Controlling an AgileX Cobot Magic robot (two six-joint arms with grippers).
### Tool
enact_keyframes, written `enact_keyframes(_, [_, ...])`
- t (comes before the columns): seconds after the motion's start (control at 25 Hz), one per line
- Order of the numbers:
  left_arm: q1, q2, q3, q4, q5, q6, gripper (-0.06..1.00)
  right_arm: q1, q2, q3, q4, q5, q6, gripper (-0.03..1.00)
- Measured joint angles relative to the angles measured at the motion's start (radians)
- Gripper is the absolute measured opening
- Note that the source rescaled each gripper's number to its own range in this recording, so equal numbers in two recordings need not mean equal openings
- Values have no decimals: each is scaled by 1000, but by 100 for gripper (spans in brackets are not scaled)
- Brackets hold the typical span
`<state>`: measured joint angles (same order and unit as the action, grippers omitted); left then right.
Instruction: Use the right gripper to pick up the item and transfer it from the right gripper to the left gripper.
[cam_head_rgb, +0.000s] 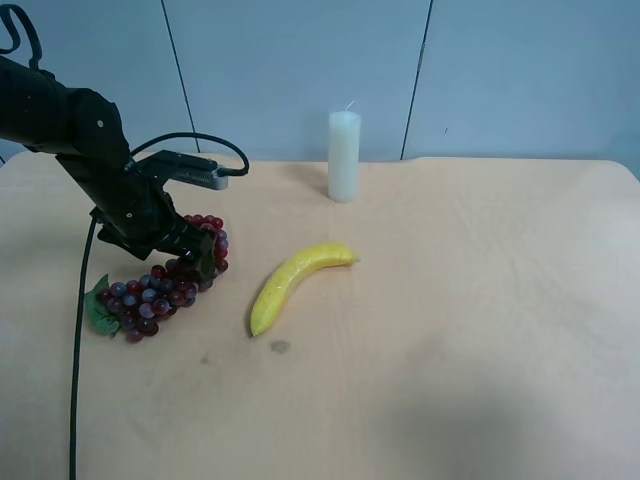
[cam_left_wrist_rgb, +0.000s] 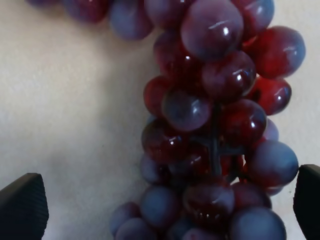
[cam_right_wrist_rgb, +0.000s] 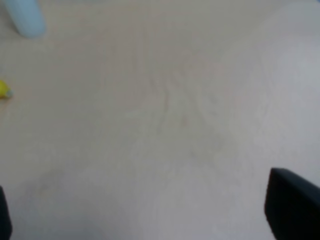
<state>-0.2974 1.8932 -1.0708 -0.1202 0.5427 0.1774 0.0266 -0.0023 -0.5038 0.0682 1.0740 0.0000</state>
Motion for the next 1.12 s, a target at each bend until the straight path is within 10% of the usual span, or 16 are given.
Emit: enact_keyframes(1.12, [0,-740,74,-23,483,-34,99,0,0,0,0,0,0,100])
